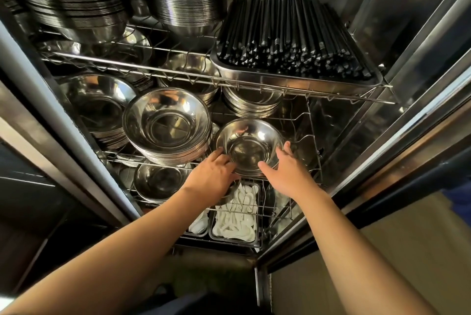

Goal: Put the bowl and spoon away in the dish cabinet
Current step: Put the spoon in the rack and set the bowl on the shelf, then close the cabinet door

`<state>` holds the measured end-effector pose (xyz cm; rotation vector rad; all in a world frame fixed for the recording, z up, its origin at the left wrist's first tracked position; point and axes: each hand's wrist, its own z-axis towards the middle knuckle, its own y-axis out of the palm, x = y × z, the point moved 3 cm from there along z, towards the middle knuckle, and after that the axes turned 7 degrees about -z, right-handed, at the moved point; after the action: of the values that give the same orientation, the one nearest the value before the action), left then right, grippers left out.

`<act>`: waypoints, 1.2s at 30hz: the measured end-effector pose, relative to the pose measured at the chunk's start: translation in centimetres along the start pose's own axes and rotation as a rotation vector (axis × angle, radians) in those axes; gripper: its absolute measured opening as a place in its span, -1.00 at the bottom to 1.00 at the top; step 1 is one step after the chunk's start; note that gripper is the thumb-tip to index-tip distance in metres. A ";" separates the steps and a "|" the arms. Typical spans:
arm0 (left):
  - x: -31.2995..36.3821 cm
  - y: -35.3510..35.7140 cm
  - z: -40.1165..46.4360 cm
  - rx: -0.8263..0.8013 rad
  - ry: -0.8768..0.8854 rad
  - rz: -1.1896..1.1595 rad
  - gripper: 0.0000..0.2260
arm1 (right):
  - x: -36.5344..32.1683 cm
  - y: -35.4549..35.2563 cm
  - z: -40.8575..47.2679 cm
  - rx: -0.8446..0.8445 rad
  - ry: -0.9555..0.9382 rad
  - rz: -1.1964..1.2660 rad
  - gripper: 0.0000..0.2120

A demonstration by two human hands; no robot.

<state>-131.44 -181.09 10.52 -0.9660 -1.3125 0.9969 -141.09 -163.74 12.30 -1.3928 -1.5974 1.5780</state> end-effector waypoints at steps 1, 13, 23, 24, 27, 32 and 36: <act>-0.2 0.0 0.0 -0.002 -0.002 0.003 -0.58 | 0.0 0.1 0.0 0.004 -0.009 -0.006 -0.18; -0.2 -1.1 -1.4 0.056 -0.153 -0.054 -0.60 | -0.1 0.8 -1.3 0.013 -0.082 -0.057 -0.24; 1.0 -6.3 -7.3 0.110 -0.097 -0.068 -0.50 | -1.9 -2.2 -11.2 0.161 -0.064 -0.055 -0.44; 1.2 -6.7 -8.4 0.112 -0.075 -0.080 -0.53 | -2.2 -2.4 -13.0 0.195 -0.059 -0.052 -0.48; 2.1 -7.4 -12.0 0.105 0.015 -0.152 -0.55 | -3.1 -2.8 -18.9 0.295 -0.035 -0.046 -0.59; 5.8 -7.5 -17.8 0.078 0.157 -0.245 -0.52 | -3.9 -2.9 -29.7 0.427 -0.003 -0.004 -0.69; 10.9 -7.7 -21.3 0.042 0.284 -0.322 -0.51 | -2.8 -3.8 -39.1 0.524 0.102 0.011 -0.72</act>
<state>-109.80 -172.94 20.46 -0.7995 -1.1573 0.6139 -106.86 -148.82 24.84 -1.1683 -1.0136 1.7368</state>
